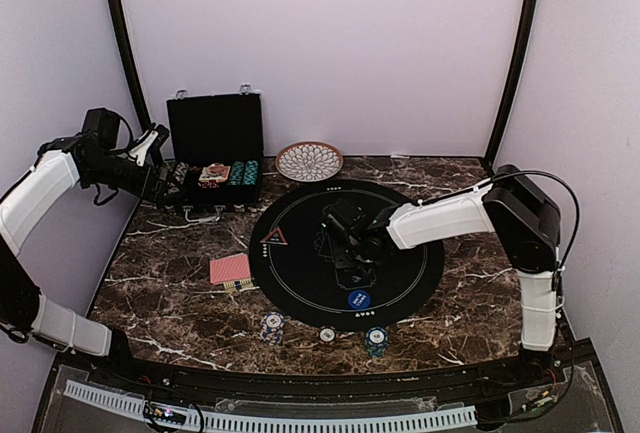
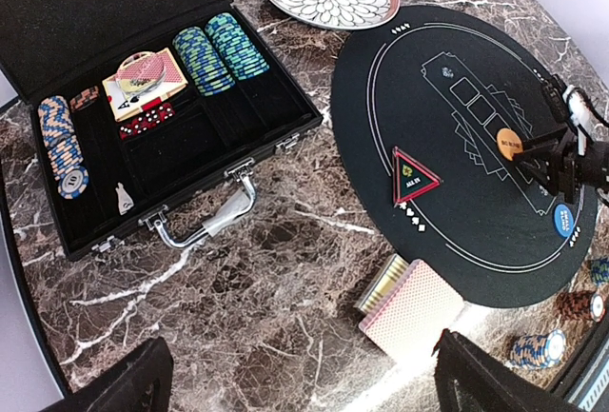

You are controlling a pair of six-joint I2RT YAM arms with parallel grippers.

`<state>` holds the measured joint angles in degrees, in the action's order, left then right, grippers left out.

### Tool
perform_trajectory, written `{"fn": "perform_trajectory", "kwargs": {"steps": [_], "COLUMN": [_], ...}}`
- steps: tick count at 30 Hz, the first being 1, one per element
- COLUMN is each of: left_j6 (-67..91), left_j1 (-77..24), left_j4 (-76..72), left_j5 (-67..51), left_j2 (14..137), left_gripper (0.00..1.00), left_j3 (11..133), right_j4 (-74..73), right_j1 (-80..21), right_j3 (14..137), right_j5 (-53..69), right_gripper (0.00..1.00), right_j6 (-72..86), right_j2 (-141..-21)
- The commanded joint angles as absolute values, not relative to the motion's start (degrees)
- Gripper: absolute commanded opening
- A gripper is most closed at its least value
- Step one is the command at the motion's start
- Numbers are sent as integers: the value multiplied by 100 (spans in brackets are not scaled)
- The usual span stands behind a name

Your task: Distribute texas hold em gaming equipment

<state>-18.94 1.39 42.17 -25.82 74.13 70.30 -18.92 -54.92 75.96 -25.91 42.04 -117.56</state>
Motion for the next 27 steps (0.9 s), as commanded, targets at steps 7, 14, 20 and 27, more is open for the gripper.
{"fn": "perform_trajectory", "kwargs": {"steps": [7,14,20,27], "left_j6": [-1962,-2047,-2081,-2134], "left_j1": [150,149,145,150], "left_j4": [4411,4506,4516,4566], "left_j5": [-2573,-2590,-2642,-2772], "left_j2": [7203,7200,7227,7233], "left_gripper": [99,99,99,99], "left_j3": [7182,7191,7139,7136], "right_j4": [-1845,-1928,-1991,-2153], "right_j1": [-4896,-4581,-4334,-4169], "right_j3": [8198,8949,9466,10199], "right_j5": [-2412,-2161,-2168,-2039], "right_gripper": [35,34,32,32], "right_j6": [3693,3267,3101,2833], "right_j2": [-12341,-12866,-13195,-13637]}}
